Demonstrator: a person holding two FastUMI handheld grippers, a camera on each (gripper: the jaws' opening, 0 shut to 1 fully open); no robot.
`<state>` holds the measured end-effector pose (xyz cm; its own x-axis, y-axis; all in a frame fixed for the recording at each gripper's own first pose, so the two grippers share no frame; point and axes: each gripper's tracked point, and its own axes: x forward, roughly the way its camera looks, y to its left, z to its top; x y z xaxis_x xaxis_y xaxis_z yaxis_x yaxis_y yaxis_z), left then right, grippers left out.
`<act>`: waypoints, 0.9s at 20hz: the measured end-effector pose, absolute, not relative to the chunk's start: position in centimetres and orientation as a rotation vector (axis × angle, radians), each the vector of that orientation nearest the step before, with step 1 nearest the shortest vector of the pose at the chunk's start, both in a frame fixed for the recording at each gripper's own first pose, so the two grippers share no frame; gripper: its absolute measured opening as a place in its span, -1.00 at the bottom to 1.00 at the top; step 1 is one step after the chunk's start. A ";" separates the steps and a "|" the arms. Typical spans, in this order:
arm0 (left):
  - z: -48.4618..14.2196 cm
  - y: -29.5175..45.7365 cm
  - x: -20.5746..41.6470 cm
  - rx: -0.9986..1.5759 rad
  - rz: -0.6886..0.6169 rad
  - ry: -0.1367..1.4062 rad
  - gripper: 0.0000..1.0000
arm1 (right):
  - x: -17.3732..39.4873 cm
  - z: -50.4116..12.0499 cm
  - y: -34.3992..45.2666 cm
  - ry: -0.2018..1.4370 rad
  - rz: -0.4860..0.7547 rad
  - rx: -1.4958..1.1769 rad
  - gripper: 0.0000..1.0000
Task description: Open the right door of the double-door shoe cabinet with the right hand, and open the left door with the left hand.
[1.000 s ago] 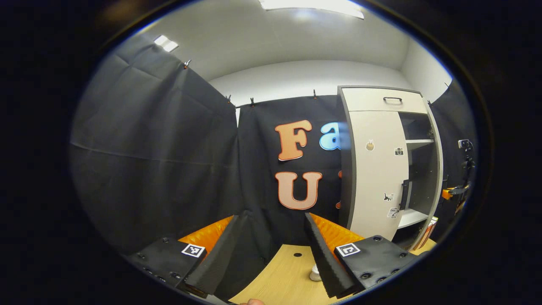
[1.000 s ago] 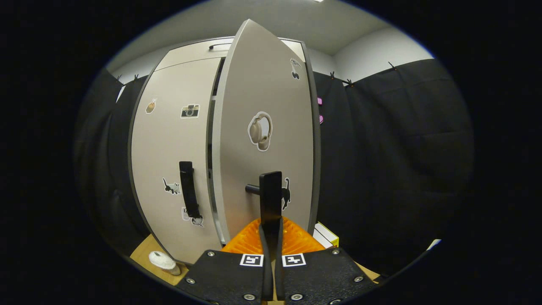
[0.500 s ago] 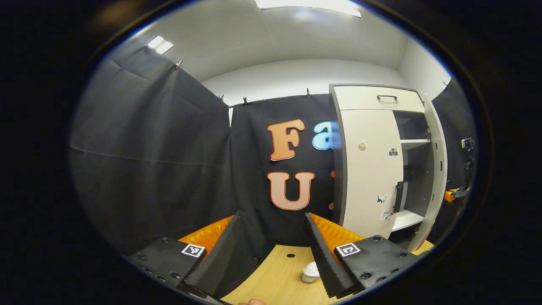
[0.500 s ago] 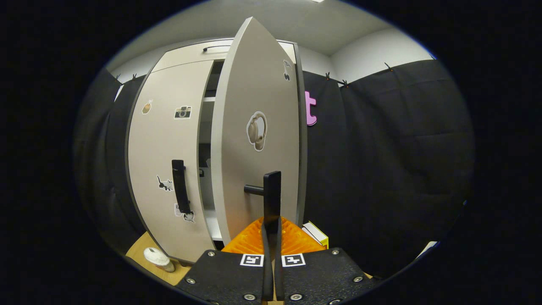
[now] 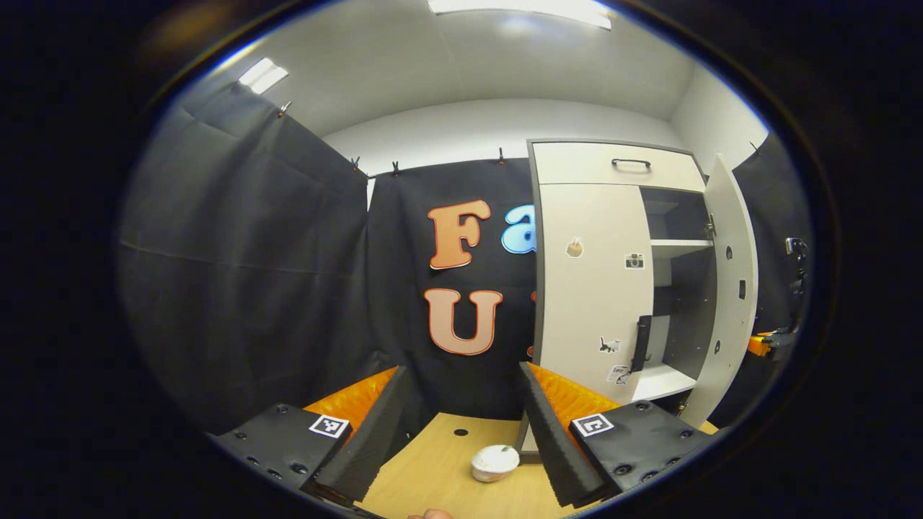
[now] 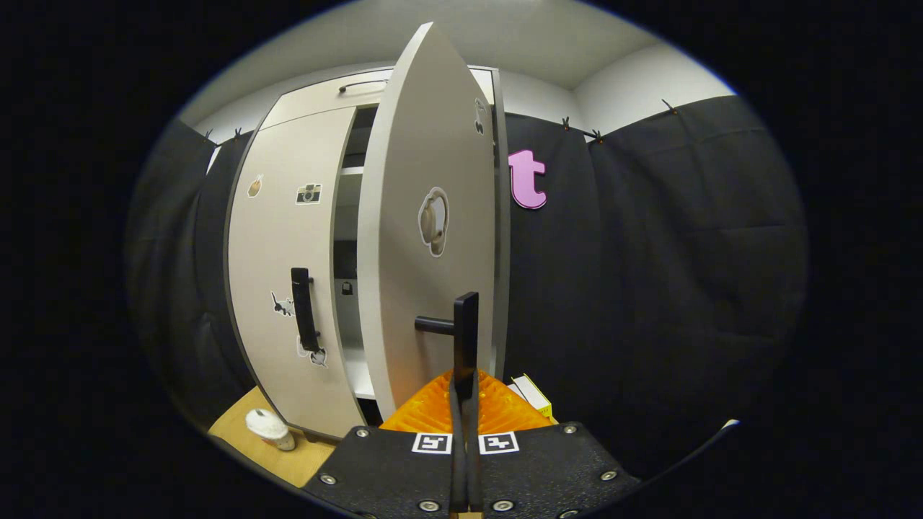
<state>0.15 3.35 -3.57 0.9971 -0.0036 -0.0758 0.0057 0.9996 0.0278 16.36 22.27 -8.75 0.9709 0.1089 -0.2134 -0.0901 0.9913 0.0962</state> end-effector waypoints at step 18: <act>-4.3 -8.3 1.1 -0.008 -0.086 0.091 0.93 | 15.2 -9.1 16.2 0.211 0.024 0.086 -0.75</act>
<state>1.14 -8.30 -4.34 0.9922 -0.0857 -0.0906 0.0850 0.9963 -0.0118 15.21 16.22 -9.06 0.9776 0.0327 -0.2080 -0.0146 0.9960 0.0882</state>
